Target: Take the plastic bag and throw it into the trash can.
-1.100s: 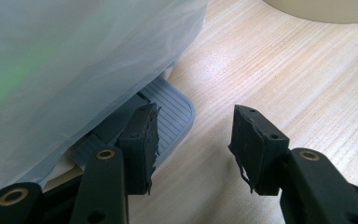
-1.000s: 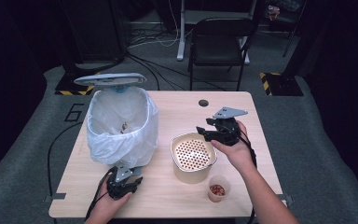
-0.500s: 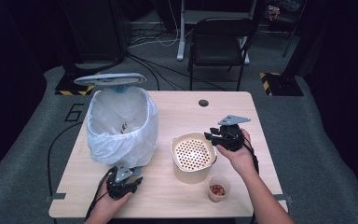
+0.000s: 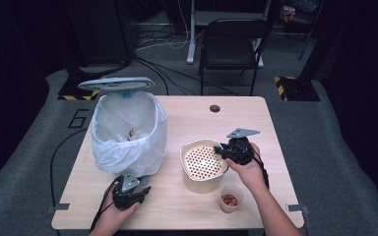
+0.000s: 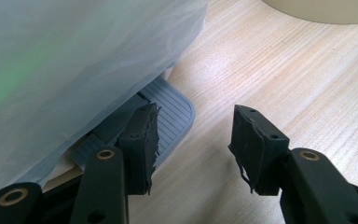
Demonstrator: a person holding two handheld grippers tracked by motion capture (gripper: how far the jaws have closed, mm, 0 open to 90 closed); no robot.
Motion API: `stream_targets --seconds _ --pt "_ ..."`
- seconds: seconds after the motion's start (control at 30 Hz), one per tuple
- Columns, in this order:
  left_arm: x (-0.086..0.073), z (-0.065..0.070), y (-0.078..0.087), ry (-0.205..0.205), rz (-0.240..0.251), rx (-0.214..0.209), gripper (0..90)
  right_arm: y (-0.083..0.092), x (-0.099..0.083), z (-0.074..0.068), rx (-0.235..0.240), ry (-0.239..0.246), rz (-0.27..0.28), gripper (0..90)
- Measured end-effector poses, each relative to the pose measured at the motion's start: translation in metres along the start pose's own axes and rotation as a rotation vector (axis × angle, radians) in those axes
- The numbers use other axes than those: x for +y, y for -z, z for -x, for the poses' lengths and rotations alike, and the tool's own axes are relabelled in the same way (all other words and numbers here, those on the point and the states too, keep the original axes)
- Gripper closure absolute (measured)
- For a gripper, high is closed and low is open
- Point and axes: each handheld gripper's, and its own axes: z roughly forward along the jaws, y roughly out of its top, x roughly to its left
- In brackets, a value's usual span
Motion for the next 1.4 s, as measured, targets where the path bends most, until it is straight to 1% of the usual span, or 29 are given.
stream_targets --seconds 0.07,0.13,0.2,0.27,0.37,0.43,0.47,0.53,0.57,0.6,0.63,0.7,0.77,0.87,0.9,0.93,1.0,1.03,1.1,1.2,1.23,1.37,1.4 --pt "0.0 0.0 0.0 -0.002 0.0 0.0 51.0 0.0 -0.001 0.0 0.001 -0.023 0.005 76.1" --pt "0.0 0.0 0.0 0.002 0.0 -0.001 51.0 0.0 -0.001 -0.001 -0.008 -0.02 0.012 76.3" --pt "0.0 0.0 0.0 0.001 0.004 0.003 51.0 0.0 -0.001 -0.002 -0.007 -0.025 0.01 76.5" --pt "0.0 0.0 0.0 -0.001 -0.002 -0.001 51.0 0.0 -0.002 -0.005 0.004 -0.02 0.011 76.6" --pt "0.0 0.0 -0.001 0.001 0.007 0.006 51.0 -0.001 -0.002 -0.01 0.017 -0.009 0.008 76.7" --pt "0.0 0.0 0.0 0.0 -0.001 -0.001 50.9 -0.001 -0.002 -0.014 0.031 -0.004 0.002 76.6" --pt "0.0 0.0 0.0 0.001 0.001 0.0 51.0 -0.001 -0.002 -0.016 0.033 0.009 0.0 76.5" --pt "0.0 0.0 0.0 0.001 0.001 -0.001 51.0 -0.002 -0.002 -0.019 0.043 0.011 -0.001 73.4" --pt "0.0 0.0 0.0 0.004 0.007 0.004 51.0 -0.001 -0.002 -0.02 0.035 0.016 0.0 67.8" --pt "0.0 0.0 -0.001 0.005 0.011 0.004 51.0 -0.001 -0.002 -0.02 0.024 0.016 0.008 64.0" --pt "0.0 0.0 0.0 0.001 0.0 -0.001 51.0 0.0 -0.002 -0.02 0.028 0.004 0.016 61.8" --pt "0.0 0.0 0.0 0.0 0.001 0.001 51.0 0.004 0.0 -0.018 0.058 -0.023 0.038 57.8" --pt "0.0 0.0 0.0 0.001 0.001 0.0 51.0 0.01 0.001 -0.018 0.058 -0.024 0.054 55.2" --pt "0.0 0.0 0.0 0.002 0.002 0.002 51.0 0.021 0.002 -0.02 0.056 -0.004 0.079 50.3" --pt "0.0 0.0 0.0 0.002 0.002 0.002 51.0 0.021 0.002 -0.02 0.056 -0.004 0.079 50.3" --pt "0.0 0.001 -0.001 0.002 0.007 0.007 51.0 0.028 0.002 -0.022 0.048 0.006 0.089 47.2" --pt "0.0 0.0 0.0 0.0 -0.001 0.0 50.9 0.035 0.002 -0.024 0.043 0.018 0.096 44.9" --pt "0.0 0.0 0.0 0.001 0.006 0.004 50.9 0.04 0.0 -0.025 0.041 0.024 0.096 42.1" --pt "0.0 0.001 -0.001 0.004 0.007 0.007 51.0 0.043 -0.001 -0.026 0.044 0.029 0.1 40.8" --pt "0.0 0.001 -0.001 0.003 0.008 0.007 50.9 0.052 -0.006 -0.025 0.048 0.025 0.112 36.4" --pt "0.0 0.001 0.0 0.003 0.007 0.007 51.0 0.054 -0.008 -0.024 0.05 0.028 0.119 35.2" --pt "0.0 0.001 -0.001 0.002 0.007 0.008 51.0 0.062 -0.017 -0.017 0.056 0.005 0.142 31.5" --pt "0.0 0.001 -0.001 0.003 0.008 0.008 51.0 0.064 -0.019 -0.015 0.054 0.007 0.144 30.5"
